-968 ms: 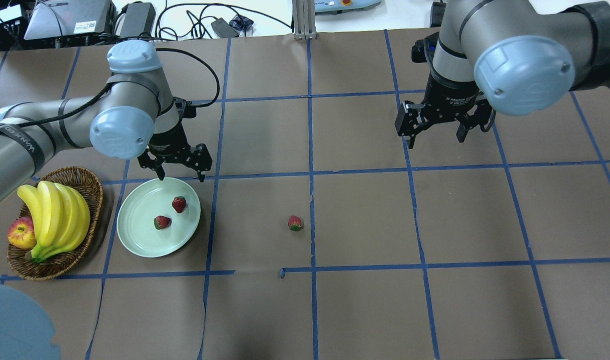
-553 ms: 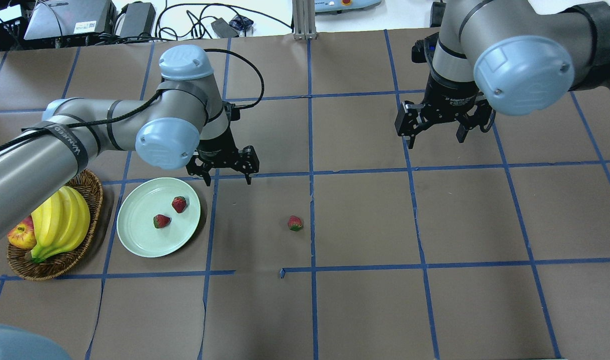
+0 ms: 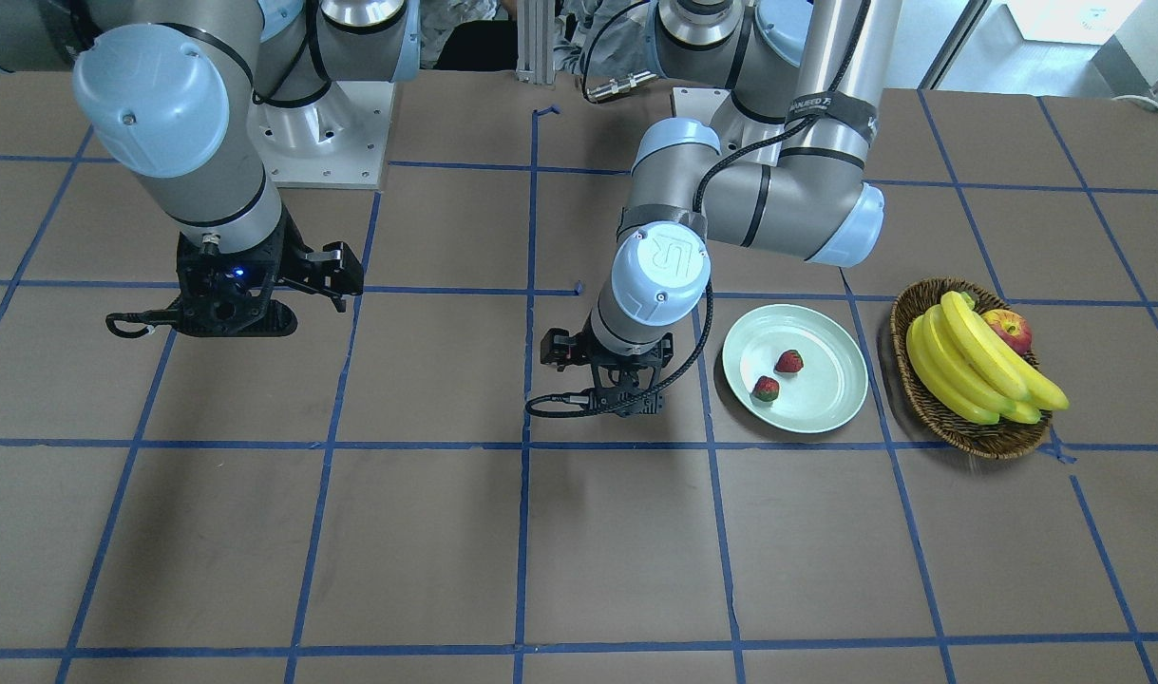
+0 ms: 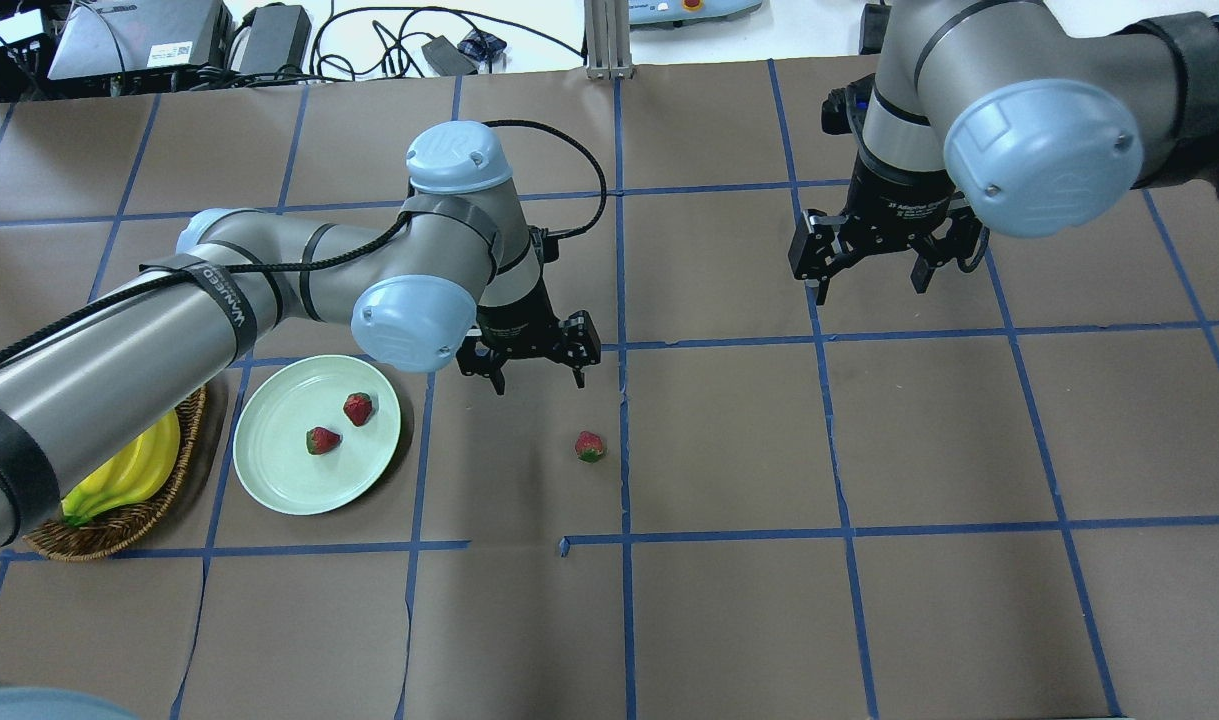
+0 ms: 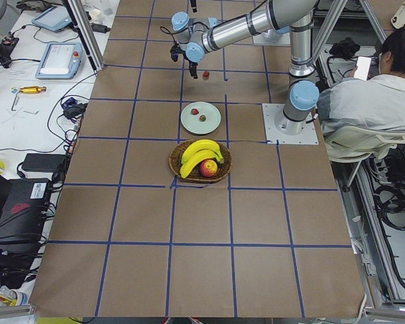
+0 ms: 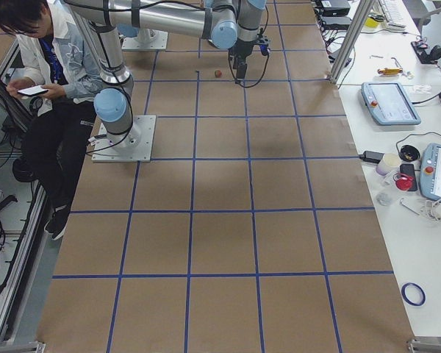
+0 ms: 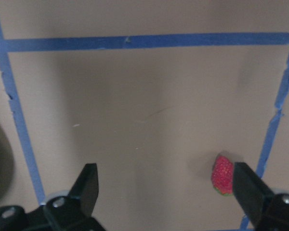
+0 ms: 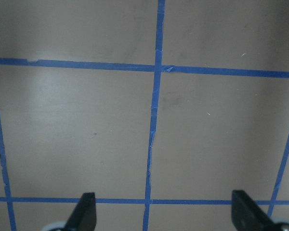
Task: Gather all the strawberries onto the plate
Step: 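Move the left gripper to the last strawberry and lower over it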
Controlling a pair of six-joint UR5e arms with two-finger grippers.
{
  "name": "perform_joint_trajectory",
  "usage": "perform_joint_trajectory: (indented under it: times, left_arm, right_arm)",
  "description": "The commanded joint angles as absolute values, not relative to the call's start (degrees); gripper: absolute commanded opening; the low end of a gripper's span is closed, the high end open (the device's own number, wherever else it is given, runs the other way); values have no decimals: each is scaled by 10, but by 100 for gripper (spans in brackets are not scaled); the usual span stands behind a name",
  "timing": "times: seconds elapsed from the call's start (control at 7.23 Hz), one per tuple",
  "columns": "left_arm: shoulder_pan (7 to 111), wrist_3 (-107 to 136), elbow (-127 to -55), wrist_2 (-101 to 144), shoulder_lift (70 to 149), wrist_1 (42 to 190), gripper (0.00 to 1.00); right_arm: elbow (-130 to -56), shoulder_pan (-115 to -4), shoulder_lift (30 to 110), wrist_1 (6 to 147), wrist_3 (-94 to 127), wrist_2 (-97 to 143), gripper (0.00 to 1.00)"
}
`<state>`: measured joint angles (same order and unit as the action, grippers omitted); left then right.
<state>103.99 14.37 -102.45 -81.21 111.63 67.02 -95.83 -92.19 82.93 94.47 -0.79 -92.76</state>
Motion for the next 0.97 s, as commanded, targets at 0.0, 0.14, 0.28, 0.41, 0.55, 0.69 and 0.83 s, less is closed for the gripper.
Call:
perform_joint_trajectory:
  times: [0.0, 0.14, 0.28, 0.41, 0.55, 0.69, 0.83]
  left_arm:
    - [1057, 163, -1028, -791, 1132, 659, 99]
    - [1060, 163, -1028, -791, 1139, 660, 98]
    - [1066, 162, -1028, -792, 1148, 661, 94]
    - [1069, 163, -1030, -792, 1153, 664, 91]
    - [1071, 170, -1036, -791, 1157, 664, 88]
    - [1075, 178, -1045, -791, 1161, 665, 84]
    - [1076, 189, -1050, -791, 1163, 666, 82]
  right_arm:
    - [-972, -922, 830, 961, 5, -929, 100]
    - [-972, -922, 830, 962, 5, -929, 100]
    - [-972, -922, 830, 962, 5, -930, 100]
    - [-972, -922, 830, 963, 4, -931, 100]
    - [-973, -922, 830, 965, 4, -929, 100]
    - [-973, -922, 830, 965, 4, -929, 100]
    - [-973, -922, 829, 966, 4, -929, 100]
